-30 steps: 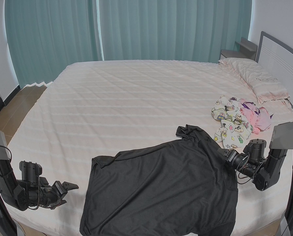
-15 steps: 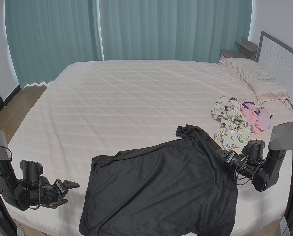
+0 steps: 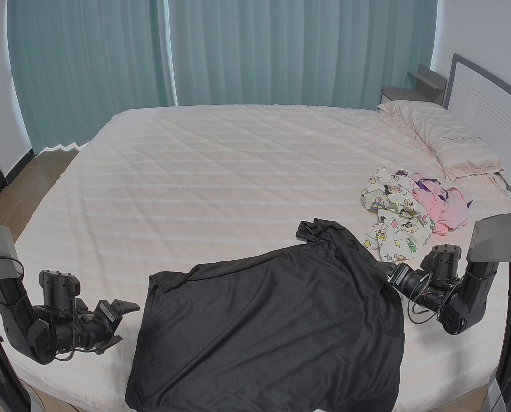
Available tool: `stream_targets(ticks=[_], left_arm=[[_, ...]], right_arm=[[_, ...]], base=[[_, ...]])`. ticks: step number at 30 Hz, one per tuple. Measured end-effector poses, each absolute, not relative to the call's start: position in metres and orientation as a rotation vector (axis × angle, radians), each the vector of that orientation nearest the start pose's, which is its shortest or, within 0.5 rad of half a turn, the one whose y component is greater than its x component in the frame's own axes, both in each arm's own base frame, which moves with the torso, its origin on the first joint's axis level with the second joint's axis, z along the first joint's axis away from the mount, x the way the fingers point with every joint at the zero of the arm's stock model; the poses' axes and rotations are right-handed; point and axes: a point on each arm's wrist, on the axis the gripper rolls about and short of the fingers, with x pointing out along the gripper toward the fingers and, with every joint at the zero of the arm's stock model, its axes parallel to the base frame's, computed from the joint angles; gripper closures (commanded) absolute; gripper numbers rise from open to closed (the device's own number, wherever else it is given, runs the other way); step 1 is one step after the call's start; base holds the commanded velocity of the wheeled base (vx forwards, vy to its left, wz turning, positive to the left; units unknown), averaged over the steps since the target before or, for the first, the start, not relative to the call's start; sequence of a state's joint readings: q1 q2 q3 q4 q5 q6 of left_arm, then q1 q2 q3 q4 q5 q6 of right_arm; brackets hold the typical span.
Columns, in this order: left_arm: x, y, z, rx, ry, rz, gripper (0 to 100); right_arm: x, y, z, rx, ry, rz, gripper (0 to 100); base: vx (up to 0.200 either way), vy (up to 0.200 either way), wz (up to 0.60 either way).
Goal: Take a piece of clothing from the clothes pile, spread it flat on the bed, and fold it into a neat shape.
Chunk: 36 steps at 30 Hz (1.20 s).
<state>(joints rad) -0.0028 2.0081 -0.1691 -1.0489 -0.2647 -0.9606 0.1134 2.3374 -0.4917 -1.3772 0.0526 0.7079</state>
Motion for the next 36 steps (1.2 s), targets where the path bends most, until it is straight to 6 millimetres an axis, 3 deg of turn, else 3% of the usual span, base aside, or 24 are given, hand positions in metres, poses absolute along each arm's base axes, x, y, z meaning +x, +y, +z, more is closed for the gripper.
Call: stream_targets(ticks=[10, 16, 23, 31, 36], left_arm=[[0.283, -0.024, 0.024, -0.922, 0.588, 0.283, 0], [0.311, -0.060, 0.021, -0.880, 0.632, 0.226, 0], [0.339, -0.086, 0.019, -0.849, 0.679, 0.198, 0], [0.357, -0.106, 0.001, -0.827, 0.709, 0.170, 0], [0.360, -0.108, -0.009, -0.822, 0.725, 0.174, 0]], right_arm=[[0.316, 0.045, -0.022, 0.692, 0.534, 0.003, 0], [0.314, 0.046, -0.025, 0.705, 0.550, -0.002, 0], [0.313, 0.047, -0.028, 0.706, 0.561, -0.004, 0], [0.313, 0.049, -0.039, 0.705, 0.583, -0.006, 0], [0.311, 0.057, -0.045, 0.699, 0.607, 0.013, 0]], base=[[0.000, 0.000, 0.00], [0.000, 0.000, 0.00], [0.000, 0.000, 0.00], [0.000, 0.000, 0.00], [0.000, 0.000, 0.00]])
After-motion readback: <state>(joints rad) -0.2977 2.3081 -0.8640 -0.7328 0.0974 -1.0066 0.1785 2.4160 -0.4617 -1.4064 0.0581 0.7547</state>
